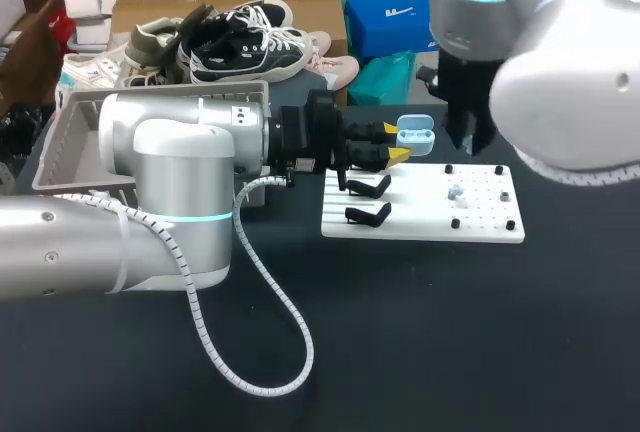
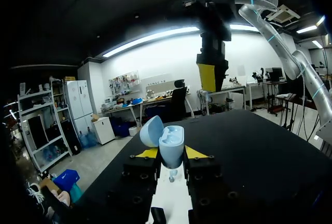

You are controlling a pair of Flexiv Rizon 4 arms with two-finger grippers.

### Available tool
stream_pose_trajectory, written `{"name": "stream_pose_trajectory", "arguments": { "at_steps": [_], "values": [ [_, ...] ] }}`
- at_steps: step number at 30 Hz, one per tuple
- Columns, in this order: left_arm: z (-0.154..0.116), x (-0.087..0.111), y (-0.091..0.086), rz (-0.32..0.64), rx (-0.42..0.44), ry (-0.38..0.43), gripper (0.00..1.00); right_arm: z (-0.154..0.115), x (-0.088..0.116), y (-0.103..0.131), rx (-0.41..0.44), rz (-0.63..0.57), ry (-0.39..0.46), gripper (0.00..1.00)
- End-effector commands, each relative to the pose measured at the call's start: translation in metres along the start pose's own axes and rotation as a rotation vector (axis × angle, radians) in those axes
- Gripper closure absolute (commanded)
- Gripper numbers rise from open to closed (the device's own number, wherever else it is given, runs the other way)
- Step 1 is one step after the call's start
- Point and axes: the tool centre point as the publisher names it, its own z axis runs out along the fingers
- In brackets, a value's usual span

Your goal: Pick up each earbud case from the left stands, insert the matching earbuds, close the lid, and place the case in the box.

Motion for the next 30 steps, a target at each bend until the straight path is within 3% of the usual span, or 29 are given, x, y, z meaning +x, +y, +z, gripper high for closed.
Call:
{"name": "stream_pose_trajectory", "arguments": {
  "at_steps": [1,11,30],
  "values": [
    [0.0,0.001,0.0,0.001,-0.002,-0.003,1.0,-0.004,-0.003,0.015,0.138,0.007,-0.013,1.0],
    [0.0,0.001,0.0,0.001,-0.002,-0.003,1.0,-0.003,-0.007,0.038,0.131,-0.001,-0.037,1.0],
    [0.0,0.001,0.0,0.001,-0.002,-0.003,1.0,0.003,-0.007,0.056,0.088,0.013,-0.026,1.0]
  ]
}}
